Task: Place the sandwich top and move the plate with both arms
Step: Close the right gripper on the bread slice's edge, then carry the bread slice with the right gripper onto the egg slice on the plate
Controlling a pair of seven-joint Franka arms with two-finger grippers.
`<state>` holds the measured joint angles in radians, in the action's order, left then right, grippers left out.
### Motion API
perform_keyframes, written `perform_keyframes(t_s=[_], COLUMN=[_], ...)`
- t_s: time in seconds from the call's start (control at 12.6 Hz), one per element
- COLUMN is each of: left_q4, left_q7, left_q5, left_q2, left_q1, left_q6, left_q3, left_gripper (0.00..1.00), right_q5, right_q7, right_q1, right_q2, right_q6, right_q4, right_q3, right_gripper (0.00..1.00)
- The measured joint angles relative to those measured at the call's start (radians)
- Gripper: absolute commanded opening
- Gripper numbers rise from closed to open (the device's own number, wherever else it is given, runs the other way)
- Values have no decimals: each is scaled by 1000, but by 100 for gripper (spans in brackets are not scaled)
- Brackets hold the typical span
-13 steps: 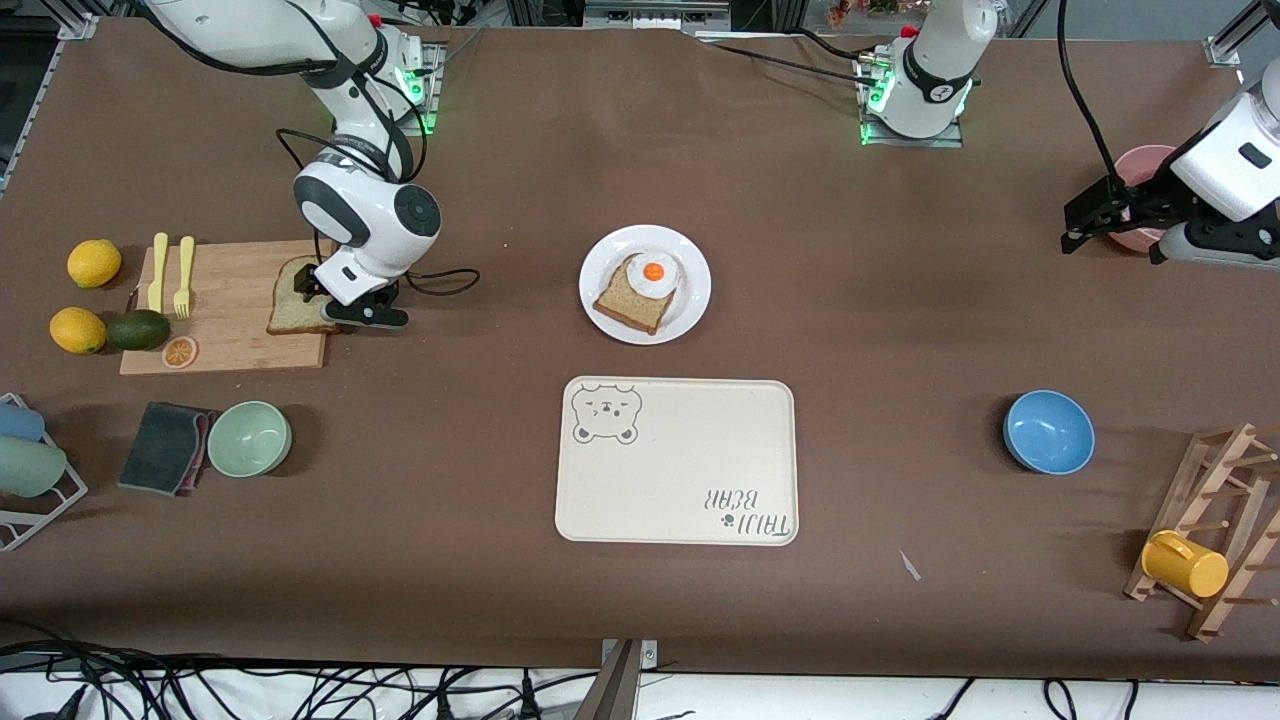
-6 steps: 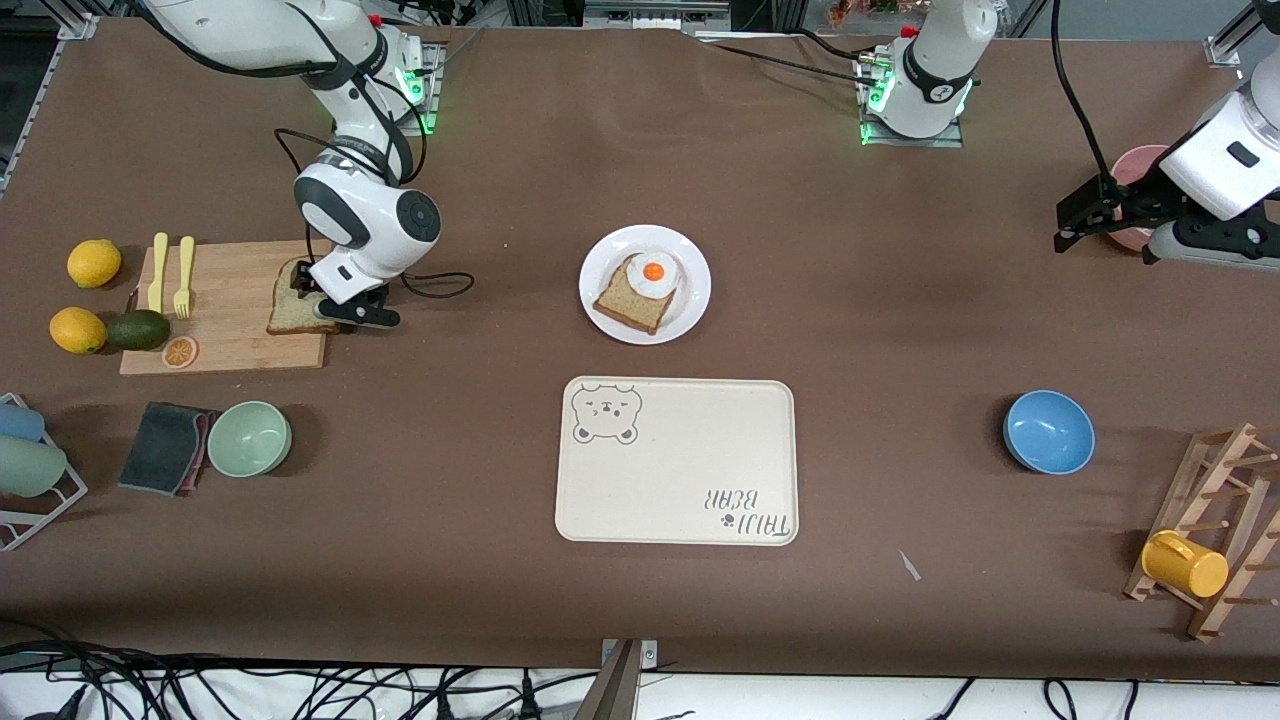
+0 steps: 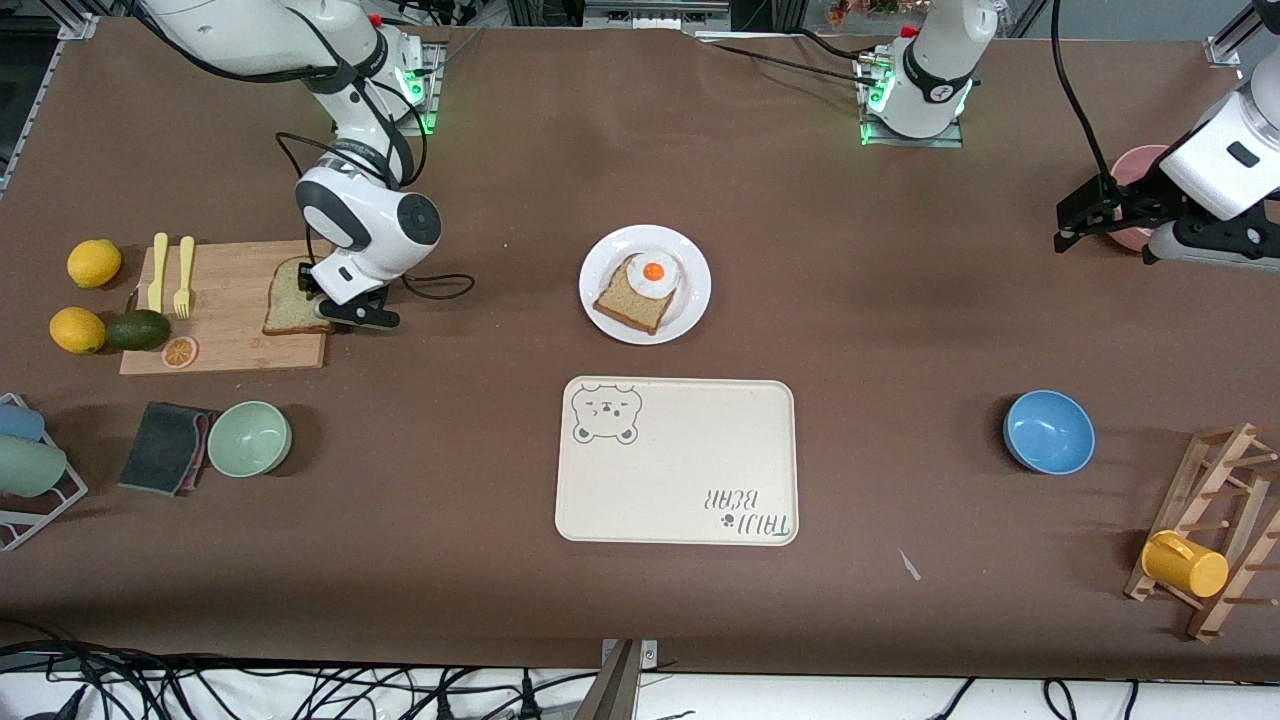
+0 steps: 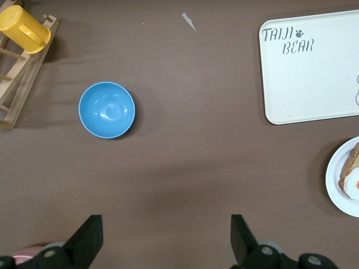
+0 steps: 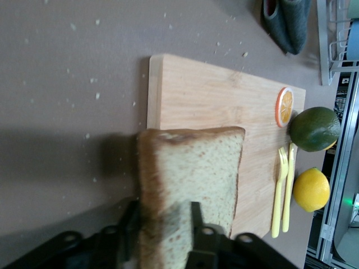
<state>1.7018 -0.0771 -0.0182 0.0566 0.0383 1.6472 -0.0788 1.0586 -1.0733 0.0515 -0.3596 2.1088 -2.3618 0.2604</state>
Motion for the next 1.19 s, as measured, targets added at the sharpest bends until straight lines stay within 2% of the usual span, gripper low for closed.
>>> perform_keyframes(t_s=[0.48, 0.55, 0.71, 0.79, 1.03, 1.19], left_q4=[0, 0, 0, 0, 0, 0], left_q7=[0, 0, 0, 0, 0, 0], left_q5=[0, 0, 0, 0, 0, 0], left_q2=[0, 0, 0, 0, 0, 0], left_q1=[1, 2, 2, 3, 3, 3], left_q6=[0, 0, 0, 0, 0, 0], left_q3=[2, 2, 2, 2, 2, 2], left_gripper=[100, 100, 100, 100, 100, 100], right_q5=[-7, -45, -178, -219, -297, -400], right_q7=[52, 98, 234, 281, 313, 315], right_q1=[-1, -1, -1, -3, 5, 12], right_q2=[25, 46, 107, 139, 201, 209], right_q6=[-21, -31, -49, -76, -198, -233], right_q4=[20, 28, 59, 79, 174, 254], right_q3=[1, 4, 28, 61, 226, 311], right_gripper=[0, 0, 0, 0, 0, 0])
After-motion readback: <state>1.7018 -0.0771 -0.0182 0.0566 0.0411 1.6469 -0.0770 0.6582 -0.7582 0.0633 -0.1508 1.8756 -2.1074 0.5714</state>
